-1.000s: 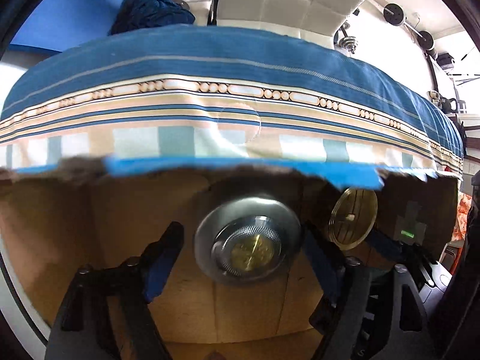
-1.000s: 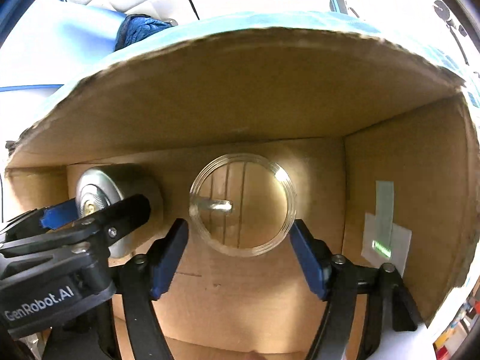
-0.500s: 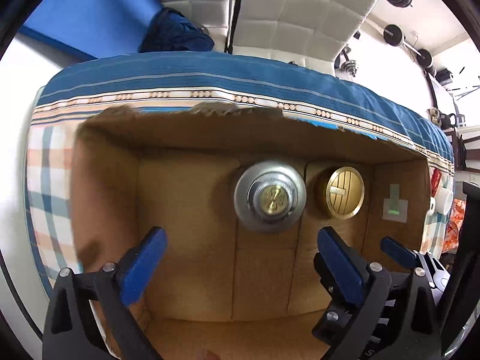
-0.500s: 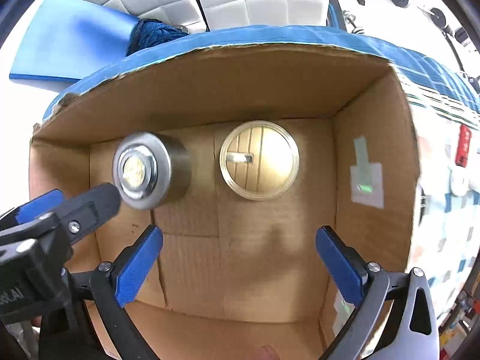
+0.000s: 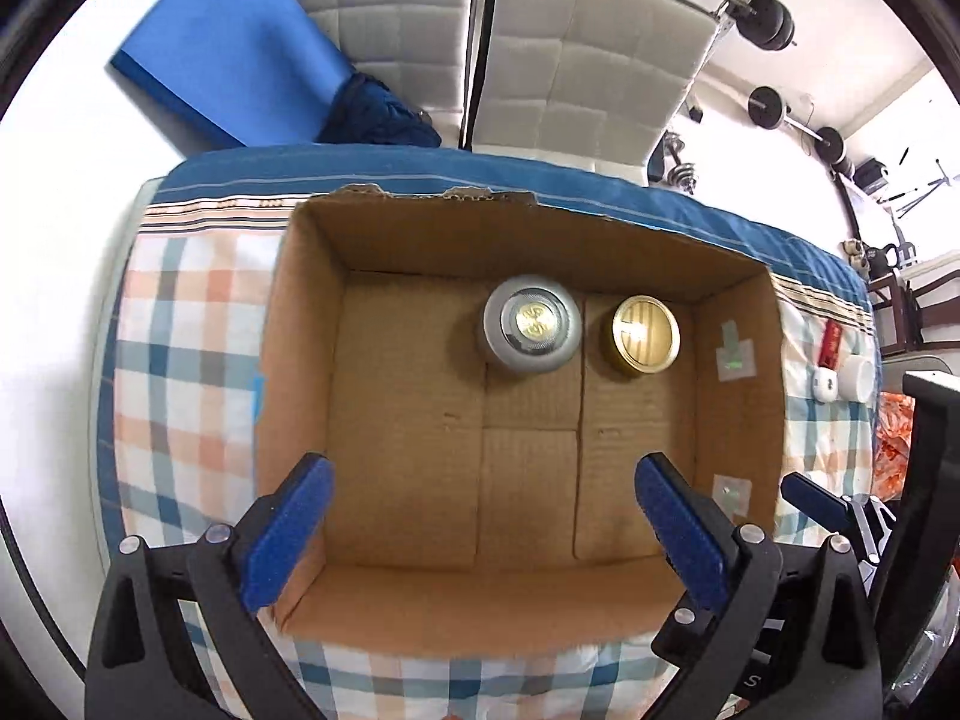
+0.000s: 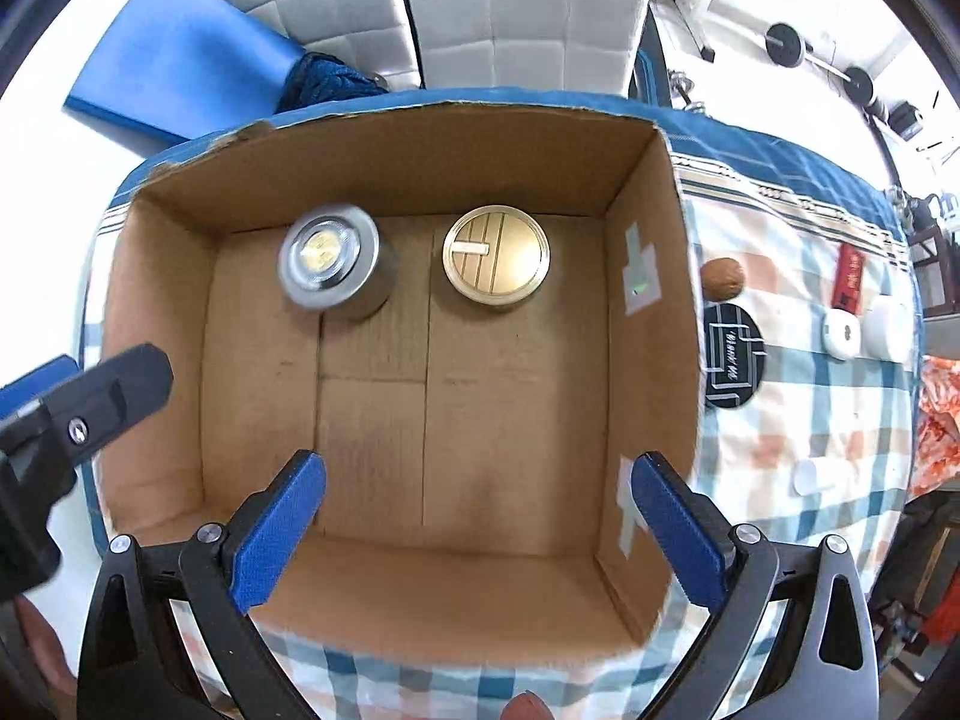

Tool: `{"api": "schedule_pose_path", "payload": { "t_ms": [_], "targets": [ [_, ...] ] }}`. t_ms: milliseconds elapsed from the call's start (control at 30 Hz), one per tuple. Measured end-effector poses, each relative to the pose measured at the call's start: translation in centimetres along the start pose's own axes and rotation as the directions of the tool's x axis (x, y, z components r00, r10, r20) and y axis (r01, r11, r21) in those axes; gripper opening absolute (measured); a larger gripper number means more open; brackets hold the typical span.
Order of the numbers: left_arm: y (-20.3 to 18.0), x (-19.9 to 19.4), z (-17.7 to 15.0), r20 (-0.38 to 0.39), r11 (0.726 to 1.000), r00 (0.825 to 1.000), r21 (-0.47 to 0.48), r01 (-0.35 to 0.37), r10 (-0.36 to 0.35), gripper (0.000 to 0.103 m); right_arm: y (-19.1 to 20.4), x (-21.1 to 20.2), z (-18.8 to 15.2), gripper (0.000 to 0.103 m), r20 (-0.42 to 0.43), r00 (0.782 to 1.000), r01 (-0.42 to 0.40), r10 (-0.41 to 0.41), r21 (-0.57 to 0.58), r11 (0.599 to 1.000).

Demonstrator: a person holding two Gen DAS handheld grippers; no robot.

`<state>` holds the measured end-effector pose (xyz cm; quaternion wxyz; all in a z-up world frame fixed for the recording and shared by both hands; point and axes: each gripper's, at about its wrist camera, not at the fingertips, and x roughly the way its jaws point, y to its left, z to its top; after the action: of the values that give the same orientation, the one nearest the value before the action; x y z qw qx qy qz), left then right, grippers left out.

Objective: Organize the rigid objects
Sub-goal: 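Release the silver tin and gold tin in the box and withdraw both tools, then grasp the black 'Blank ME' tin with the left tool while the right tool grasps the white container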

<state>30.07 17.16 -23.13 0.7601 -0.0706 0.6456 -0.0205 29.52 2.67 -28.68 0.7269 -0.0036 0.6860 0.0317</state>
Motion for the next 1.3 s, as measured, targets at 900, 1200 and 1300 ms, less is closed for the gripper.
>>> {"api": "schedule_pose_path", "payload": {
  "t_ms": [900, 1200, 1300],
  "targets": [
    [-19.8, -5.6, -6.4, 0.073, 0.972, 0.995, 0.231, 0.046, -0.065, 0.103, -20.9, -10.4, -9.0, 0.103, 0.092, 0.995, -0.044, 0.027, 0.184, 0.982],
    [-30.5, 4.9, -3.5, -0.042, 0.957, 0.999, 0.290, -0.009, 0.022, 0.103, -36.4, -5.2, -6.9, 0.103, 0.030, 0.999, 0.017, -0.030, 0.379, 0.925],
    [-31.8, 8.7, -2.2, -0.076, 0.958, 0.993, 0.280, -0.065, 0.090, 0.103, -39.3, -2.9, -5.7, 0.103, 0.014, 1.000, 0.011, -0.018, 0.399, 0.917]
  ]
}}
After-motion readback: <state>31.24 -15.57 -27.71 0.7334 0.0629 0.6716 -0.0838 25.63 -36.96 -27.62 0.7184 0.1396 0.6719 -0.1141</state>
